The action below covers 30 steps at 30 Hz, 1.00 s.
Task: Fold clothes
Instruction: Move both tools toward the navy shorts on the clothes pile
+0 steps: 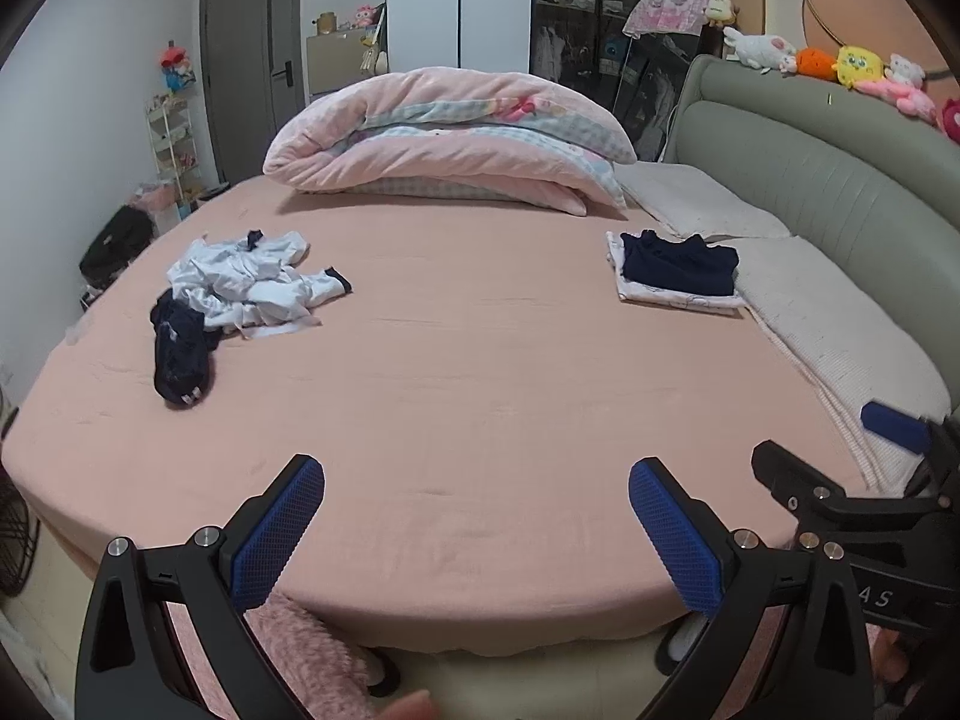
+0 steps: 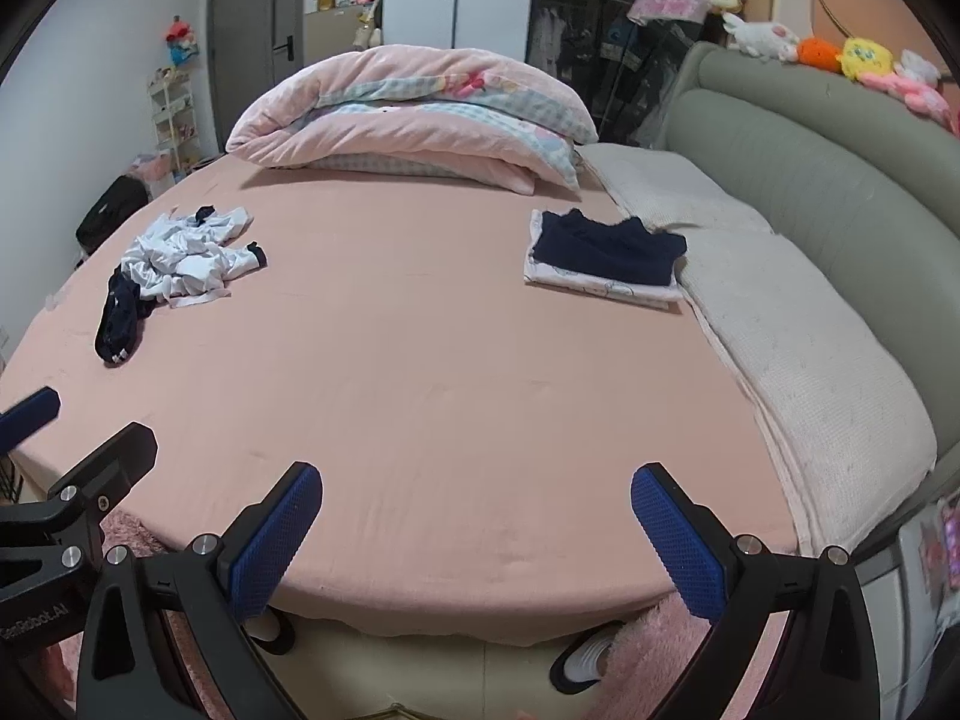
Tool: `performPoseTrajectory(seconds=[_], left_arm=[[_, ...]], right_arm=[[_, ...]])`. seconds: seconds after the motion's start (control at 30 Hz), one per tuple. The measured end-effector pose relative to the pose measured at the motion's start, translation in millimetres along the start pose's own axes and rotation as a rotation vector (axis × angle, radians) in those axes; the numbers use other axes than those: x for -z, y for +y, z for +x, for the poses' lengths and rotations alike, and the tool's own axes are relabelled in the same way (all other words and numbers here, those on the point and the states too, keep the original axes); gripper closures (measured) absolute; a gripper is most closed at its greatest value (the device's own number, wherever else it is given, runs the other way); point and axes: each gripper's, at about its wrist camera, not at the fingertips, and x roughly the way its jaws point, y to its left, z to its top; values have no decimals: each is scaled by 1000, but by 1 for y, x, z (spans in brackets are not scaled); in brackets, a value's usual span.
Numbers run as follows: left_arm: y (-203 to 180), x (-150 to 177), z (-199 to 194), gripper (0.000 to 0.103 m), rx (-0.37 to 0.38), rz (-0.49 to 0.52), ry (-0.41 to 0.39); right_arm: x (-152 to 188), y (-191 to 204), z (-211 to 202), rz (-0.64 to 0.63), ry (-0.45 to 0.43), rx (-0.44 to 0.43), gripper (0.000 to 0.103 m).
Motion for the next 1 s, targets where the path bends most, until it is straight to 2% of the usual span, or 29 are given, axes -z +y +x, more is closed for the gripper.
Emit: performPoseTrajectory(seconds=[0.13, 0.2, 0.43, 0.5, 0.53, 0.57, 0.6, 0.67, 0.73, 0.83, 0.9, 1.0], left_arm=[[16, -4, 3, 0, 10, 4, 6], [18, -7, 8, 0, -11, 18, 26], [92, -6, 21, 3, -65, -58, 48], [123, -3, 26, 18, -88, -98, 61], [137, -2, 29, 23, -120, -112, 68], [146, -2, 32, 29, -147, -119, 72], [159, -2, 35, 30, -173, -132, 73], [191, 0, 45, 31, -210, -175, 78], [221, 2, 55, 32, -214, -237, 85], [261, 4, 73, 32, -244, -297, 95], [286, 5, 87, 32, -285, -323, 91], [316, 6, 108, 32, -309, -360, 83]], right_arm=[[-14, 22, 2, -84, -23, -44, 0], [-21, 33, 2, -127, -35, -66, 0], [-48, 77, 14, -260, -58, -153, 0], [-59, 94, 27, -284, -49, -188, 0], [-63, 103, 33, -298, -47, -200, 0], [-67, 111, 39, -314, -47, -207, 2], [-70, 122, 44, -327, -47, -216, 6], [-77, 142, 61, -331, -24, -269, 8], [-82, 161, 77, -325, 5, -334, 9], [-88, 202, 103, -338, 45, -405, 19], [-90, 229, 122, -354, 77, -428, 24], [-94, 269, 143, -358, 110, -468, 27]])
